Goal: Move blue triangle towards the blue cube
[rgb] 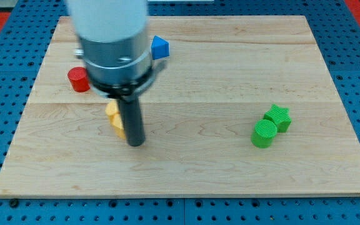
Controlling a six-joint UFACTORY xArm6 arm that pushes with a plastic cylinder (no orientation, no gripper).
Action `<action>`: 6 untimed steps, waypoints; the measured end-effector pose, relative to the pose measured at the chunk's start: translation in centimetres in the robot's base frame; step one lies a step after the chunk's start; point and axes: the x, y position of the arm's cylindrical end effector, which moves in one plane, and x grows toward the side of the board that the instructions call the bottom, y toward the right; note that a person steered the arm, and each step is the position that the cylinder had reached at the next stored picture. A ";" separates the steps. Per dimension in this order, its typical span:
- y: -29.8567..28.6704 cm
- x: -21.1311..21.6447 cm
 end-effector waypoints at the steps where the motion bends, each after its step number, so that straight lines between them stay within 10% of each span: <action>1: 6.1 0.0; 4: 9.7 -18.4; 6: 7.5 -21.4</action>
